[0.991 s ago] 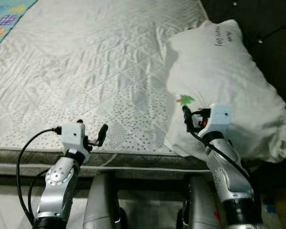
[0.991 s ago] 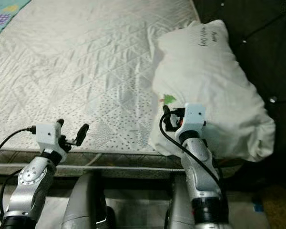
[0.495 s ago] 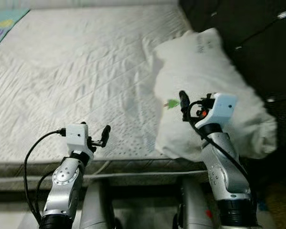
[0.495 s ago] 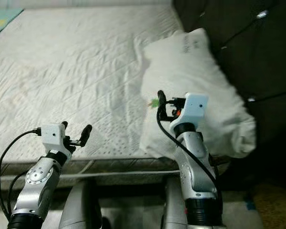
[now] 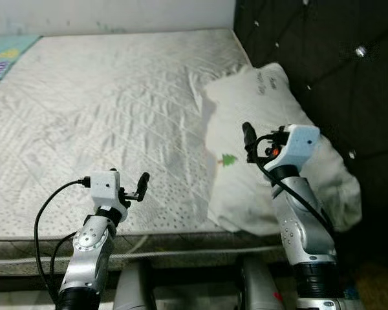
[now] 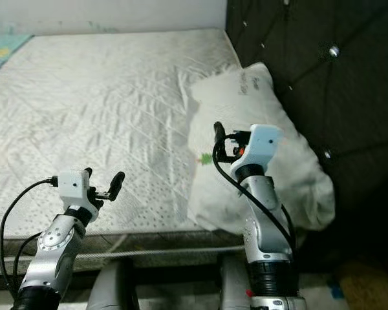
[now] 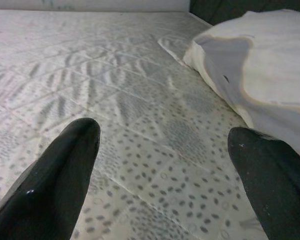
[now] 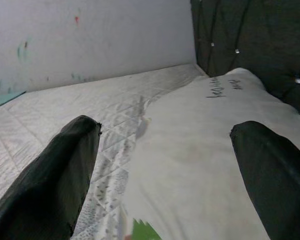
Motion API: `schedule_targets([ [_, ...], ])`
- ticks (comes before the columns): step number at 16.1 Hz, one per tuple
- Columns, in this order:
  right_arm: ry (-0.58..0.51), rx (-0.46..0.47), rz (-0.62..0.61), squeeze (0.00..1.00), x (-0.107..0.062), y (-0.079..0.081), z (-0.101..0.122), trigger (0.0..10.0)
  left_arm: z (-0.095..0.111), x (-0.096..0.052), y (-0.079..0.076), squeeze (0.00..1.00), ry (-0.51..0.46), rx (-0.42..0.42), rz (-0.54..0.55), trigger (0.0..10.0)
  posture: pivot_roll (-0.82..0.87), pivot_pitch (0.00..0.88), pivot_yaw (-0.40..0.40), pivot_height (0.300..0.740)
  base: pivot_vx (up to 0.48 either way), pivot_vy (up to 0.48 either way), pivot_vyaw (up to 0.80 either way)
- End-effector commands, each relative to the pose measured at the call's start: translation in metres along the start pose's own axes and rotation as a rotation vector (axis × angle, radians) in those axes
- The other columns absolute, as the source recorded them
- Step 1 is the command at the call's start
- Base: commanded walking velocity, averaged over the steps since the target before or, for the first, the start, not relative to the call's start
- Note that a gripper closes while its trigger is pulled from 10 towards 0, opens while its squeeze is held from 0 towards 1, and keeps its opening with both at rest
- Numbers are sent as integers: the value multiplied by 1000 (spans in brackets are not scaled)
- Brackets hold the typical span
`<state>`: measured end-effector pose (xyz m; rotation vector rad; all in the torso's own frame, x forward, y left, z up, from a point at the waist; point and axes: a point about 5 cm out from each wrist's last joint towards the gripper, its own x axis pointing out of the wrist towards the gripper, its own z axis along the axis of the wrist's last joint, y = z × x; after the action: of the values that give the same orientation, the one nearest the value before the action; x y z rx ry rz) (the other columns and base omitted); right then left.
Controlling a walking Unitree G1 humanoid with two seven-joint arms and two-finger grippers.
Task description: Clean up the room
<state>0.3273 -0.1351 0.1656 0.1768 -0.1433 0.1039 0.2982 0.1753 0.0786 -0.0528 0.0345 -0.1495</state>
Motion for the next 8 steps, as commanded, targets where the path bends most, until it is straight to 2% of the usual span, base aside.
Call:
schedule_targets([
  [1, -14, -5, 28, 0, 4, 6, 3, 10000, 0, 2, 2, 0, -3, 11, 11, 10000, 4, 0, 60, 651, 0, 0, 0],
  [8, 2, -19, 25, 0, 5, 11, -8, 10000, -1, 7, -3, 0, -10, 17, -1, 10000, 2, 0, 70, 735, 0, 0, 0],
])
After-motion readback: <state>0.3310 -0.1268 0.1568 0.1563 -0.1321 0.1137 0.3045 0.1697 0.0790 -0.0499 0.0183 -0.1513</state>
